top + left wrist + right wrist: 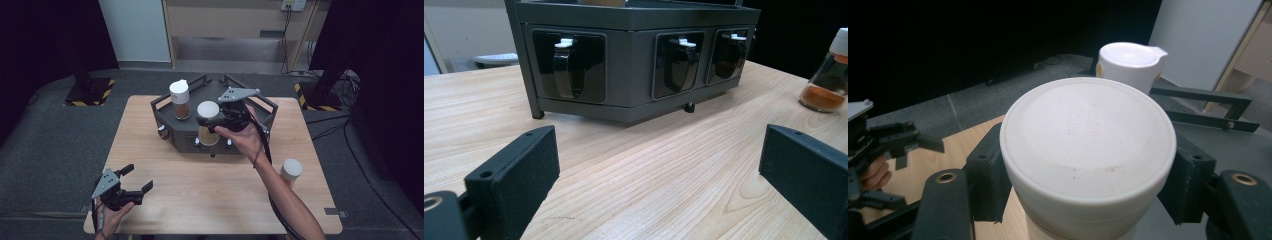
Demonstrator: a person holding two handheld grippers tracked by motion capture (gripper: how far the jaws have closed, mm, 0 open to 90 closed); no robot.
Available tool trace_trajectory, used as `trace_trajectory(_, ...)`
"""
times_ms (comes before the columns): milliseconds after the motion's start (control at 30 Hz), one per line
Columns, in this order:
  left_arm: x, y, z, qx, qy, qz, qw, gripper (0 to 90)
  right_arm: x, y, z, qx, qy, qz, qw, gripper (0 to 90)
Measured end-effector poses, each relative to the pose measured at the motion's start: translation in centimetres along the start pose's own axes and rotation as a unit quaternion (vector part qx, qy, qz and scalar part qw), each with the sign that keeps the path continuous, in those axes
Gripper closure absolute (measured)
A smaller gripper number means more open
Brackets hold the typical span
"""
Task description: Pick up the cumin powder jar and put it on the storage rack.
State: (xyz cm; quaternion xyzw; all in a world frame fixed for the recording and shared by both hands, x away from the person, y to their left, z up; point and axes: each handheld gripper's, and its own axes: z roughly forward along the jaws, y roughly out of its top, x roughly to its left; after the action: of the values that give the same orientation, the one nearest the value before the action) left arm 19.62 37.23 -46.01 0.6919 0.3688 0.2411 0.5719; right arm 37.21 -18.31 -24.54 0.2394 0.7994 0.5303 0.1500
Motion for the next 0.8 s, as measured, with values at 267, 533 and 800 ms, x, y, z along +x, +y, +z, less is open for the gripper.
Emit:
trace_trajectory(267, 0.0, 0.0, 0.0, -0.001, 0.000, -0.001, 1.0000, 1.7, -0.3, 1.4, 1.1, 0.004, -0.036, 0.012, 0.9993, 33.4)
trace_trajectory(533, 0.1, -0.1, 0.0, -0.002, 0.002, -0.003, 1.0000, 1.8, -1.6, 1.8, 2.4, 0.000, -0.064, 0.022, 0.9977, 33.4)
trace_trajectory(800, 0.0, 0.0, 0.0, 0.000, 0.002, -0.001, 1.0000, 1.9, -2.6, 2.0, 3.9, -0.001, -0.092, 0.024, 0.9954, 33.4)
